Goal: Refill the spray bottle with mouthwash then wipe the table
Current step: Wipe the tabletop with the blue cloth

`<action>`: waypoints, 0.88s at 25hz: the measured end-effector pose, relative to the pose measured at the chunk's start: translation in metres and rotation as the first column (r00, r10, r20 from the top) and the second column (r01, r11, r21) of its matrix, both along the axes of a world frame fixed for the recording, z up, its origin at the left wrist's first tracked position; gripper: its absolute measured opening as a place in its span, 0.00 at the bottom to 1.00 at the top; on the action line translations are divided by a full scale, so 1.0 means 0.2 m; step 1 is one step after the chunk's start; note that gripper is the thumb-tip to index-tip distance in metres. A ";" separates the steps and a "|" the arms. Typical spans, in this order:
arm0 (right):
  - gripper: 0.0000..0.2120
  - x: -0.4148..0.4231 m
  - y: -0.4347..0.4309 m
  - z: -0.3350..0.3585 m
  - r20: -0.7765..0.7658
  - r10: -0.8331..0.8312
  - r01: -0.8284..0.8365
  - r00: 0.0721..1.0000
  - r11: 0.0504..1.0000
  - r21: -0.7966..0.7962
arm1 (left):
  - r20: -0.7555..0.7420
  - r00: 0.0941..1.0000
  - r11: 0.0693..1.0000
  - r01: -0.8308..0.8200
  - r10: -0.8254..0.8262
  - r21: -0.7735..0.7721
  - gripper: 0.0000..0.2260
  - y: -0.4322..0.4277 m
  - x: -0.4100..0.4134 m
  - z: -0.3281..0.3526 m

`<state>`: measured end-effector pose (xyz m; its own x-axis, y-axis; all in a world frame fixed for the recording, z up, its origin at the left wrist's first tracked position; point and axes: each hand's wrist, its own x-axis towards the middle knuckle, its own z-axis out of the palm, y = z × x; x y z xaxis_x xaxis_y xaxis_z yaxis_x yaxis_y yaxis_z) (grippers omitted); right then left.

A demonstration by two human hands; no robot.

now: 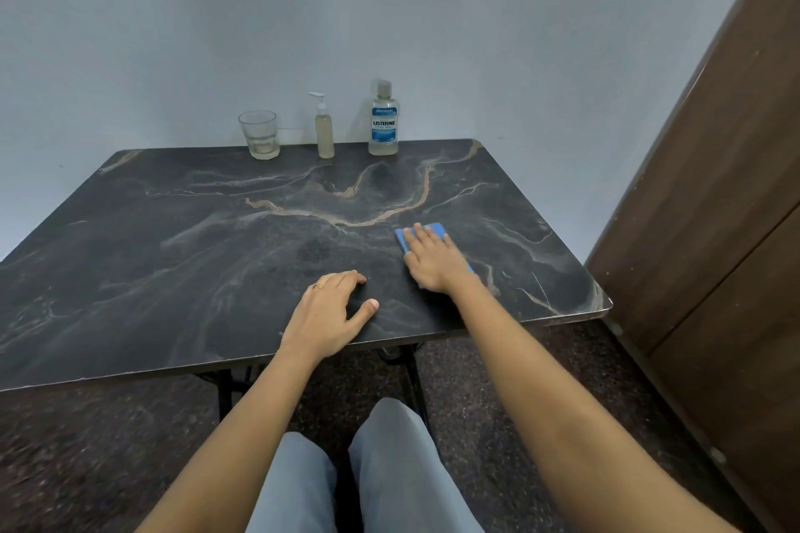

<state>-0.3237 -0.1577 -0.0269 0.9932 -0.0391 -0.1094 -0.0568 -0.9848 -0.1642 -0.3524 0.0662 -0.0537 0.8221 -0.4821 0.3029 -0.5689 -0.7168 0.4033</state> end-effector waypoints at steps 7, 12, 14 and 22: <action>0.25 -0.25 -0.27 -0.10 0.085 0.065 -0.065 0.994 0.998 -0.001 | -0.037 0.997 0.993 0.070 -0.066 0.090 0.24 0.02 0.01 0.00; 0.26 0.10 -0.43 -0.03 0.022 -0.125 0.125 0.992 0.992 0.032 | -0.002 0.999 0.996 0.054 -0.054 0.076 0.24 -0.01 0.03 -0.02; 0.26 0.27 -0.39 -0.02 0.018 -0.143 0.143 0.990 0.989 0.029 | 0.001 0.999 0.996 0.053 -0.053 0.077 0.24 -0.01 0.04 -0.03; 0.26 0.40 0.09 -0.02 -0.005 0.032 -0.032 0.999 0.999 0.018 | -0.011 0.999 0.999 0.045 -0.045 0.021 0.21 0.00 0.04 -0.03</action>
<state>-0.2437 -0.1392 -0.0300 0.9934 -0.0057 -0.1147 -0.0266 -0.9830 -0.1819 -0.3449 0.0658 -0.0595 0.8024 -0.5251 0.2835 -0.5967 -0.6990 0.3941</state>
